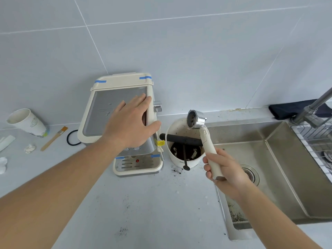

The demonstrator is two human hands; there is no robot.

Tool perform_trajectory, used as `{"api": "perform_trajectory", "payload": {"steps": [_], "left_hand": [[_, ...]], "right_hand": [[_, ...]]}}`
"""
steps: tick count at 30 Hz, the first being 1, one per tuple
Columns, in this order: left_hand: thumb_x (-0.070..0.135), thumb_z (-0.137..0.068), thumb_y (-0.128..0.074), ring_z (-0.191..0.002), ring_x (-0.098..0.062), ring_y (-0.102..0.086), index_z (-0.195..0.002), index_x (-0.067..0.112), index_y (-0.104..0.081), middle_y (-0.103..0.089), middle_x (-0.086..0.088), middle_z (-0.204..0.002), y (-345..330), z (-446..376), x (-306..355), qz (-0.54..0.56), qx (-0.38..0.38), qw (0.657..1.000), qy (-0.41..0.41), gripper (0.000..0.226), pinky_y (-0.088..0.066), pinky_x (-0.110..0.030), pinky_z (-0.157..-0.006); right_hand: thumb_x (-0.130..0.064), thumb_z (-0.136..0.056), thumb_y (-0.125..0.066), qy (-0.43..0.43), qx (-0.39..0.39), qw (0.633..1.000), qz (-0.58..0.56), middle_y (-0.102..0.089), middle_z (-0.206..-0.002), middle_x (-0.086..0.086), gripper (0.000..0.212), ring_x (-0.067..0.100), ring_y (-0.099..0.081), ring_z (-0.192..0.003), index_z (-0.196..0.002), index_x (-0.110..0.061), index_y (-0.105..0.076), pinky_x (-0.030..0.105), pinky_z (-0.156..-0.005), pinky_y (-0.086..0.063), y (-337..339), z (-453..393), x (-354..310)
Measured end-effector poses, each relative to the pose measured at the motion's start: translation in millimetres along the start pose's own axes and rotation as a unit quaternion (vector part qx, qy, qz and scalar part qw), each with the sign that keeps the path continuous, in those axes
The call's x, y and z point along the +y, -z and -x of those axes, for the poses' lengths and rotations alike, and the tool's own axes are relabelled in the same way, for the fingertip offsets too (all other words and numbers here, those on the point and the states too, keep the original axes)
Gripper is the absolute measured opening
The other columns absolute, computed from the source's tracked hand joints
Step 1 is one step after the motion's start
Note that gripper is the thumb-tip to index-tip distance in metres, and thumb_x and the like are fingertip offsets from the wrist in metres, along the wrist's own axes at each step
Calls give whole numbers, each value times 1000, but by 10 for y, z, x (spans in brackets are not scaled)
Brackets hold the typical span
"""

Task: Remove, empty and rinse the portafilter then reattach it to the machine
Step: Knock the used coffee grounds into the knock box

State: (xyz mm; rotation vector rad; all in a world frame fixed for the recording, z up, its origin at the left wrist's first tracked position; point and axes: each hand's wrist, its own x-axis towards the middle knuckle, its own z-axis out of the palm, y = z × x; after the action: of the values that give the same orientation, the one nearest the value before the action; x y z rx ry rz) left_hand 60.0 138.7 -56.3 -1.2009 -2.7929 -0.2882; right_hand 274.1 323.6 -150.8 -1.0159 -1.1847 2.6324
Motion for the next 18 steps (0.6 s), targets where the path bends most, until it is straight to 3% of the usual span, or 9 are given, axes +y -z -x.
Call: {"api": "perform_trajectory", "payload": {"steps": [3,6,14,18], "left_hand": [[66,-81,-34,-144,-10,-18,-150,24,-26,-23,7,-160,-5,7,5,-1,6,1000,-2,81,-9,-40,-118],[65,-81,-32,-145,-10,-16,-151,24,-25,-22,6,-161,-16,17,-4,-1,5,1000,-4,81,-10,-41,-119],[62,-83,-33,-135,-13,-29,-145,19,-33,-35,5,-152,-20,28,-12,-5,20,999,-30,76,-15,-41,-116],[59,-83,-34,-113,-10,-30,-136,17,-43,-47,4,-136,3,37,7,-5,54,998,-40,68,-30,-40,-103]], "right_hand": [[-14,-77,-69,-18,-19,997,-70,-63,-72,8,31,16,-55,-52,-106,-10,-60,25,-45,-51,-68,52,44],[-19,-77,-68,-18,-36,995,-91,-65,-76,8,42,16,-54,-52,-118,-10,-61,26,-43,-48,-136,99,70],[-21,-81,-58,-3,-40,992,-119,-57,-72,9,45,15,-45,-45,-121,0,-65,23,-35,-37,-347,351,36],[-22,-83,-57,10,-36,988,-153,-55,-71,9,46,13,-43,-43,-122,1,-64,21,-32,-36,-462,502,-1]]}}
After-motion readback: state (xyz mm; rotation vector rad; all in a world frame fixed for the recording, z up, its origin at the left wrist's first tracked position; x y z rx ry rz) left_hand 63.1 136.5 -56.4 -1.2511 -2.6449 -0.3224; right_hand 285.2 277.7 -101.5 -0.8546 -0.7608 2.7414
